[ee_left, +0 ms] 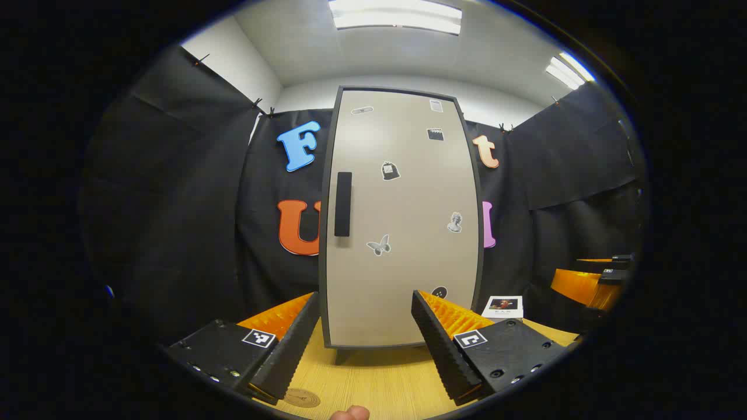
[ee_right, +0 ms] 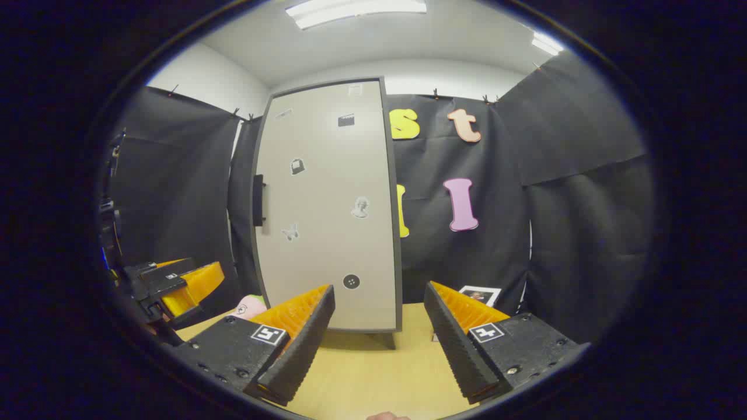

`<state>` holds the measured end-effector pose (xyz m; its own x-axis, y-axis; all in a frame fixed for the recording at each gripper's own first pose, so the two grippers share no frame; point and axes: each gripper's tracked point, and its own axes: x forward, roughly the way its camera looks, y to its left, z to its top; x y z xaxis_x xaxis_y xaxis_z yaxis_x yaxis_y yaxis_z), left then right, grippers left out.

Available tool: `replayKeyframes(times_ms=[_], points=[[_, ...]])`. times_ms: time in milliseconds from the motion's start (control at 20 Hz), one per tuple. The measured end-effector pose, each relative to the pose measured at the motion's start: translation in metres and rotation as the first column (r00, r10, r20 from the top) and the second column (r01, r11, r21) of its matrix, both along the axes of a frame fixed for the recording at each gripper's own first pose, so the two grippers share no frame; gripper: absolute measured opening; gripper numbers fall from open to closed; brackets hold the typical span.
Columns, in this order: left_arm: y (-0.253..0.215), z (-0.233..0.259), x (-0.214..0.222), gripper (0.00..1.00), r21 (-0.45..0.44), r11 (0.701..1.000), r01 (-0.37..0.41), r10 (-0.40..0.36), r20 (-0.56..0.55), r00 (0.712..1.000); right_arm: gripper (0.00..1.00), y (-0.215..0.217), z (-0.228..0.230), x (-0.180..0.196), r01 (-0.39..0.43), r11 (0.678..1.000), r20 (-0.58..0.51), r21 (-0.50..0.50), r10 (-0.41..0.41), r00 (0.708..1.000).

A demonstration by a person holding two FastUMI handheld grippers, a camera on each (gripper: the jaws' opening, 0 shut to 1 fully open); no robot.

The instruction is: Open the cabinet door with the right hand, grasp the bottle in the cabinet with the left hand and place it on the coaster, then close the cabinet door with the right hand.

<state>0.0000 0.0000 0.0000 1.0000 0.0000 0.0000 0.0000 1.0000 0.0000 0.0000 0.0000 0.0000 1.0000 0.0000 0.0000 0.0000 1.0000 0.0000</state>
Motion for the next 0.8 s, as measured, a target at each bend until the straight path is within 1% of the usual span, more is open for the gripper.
replayKeyframes(times_ms=[350,400,450,650,700,750,800], points=[[-0.0012,-0.0004,0.0011,0.95,0.003,1.0,0.006,-0.006,0.003,1.0,0.99,0.0014,0.0061,0.0018,-0.001,1.0,0.009,-0.01,0.001,1.0],[-0.0013,-0.0008,0.001,0.95,0.002,1.0,0.008,-0.008,0.0,1.0,0.95,0.0009,0.0066,0.0014,-0.001,1.0,0.012,-0.011,0.001,1.0],[-0.0019,-0.0016,0.0004,0.95,0.001,1.0,0.008,-0.008,-0.002,1.0,0.94,0.001,0.0067,0.0015,0.0,1.0,0.013,-0.011,0.0,1.0],[-0.001,0.0014,0.0005,0.95,0.002,1.0,0.009,-0.009,0.006,1.0,0.95,0.004,0.0045,0.0014,-0.002,1.0,0.006,-0.007,0.002,1.0],[0.0002,0.0025,0.0004,0.95,0.003,1.0,0.007,-0.007,0.009,1.0,0.99,0.0036,0.0044,0.0008,-0.001,1.0,0.006,-0.009,0.001,1.0],[0.0002,0.0026,0.0009,0.95,0.002,1.0,0.007,-0.007,0.012,1.0,0.99,0.0033,0.0053,-0.0002,0.0,1.0,0.008,-0.012,0.0,1.0],[-0.0008,0.0028,0.0012,0.95,0.003,1.0,0.009,-0.009,0.011,1.0,0.95,0.002,0.0067,-0.0002,0.003,1.0,0.013,-0.015,-0.003,1.0]])
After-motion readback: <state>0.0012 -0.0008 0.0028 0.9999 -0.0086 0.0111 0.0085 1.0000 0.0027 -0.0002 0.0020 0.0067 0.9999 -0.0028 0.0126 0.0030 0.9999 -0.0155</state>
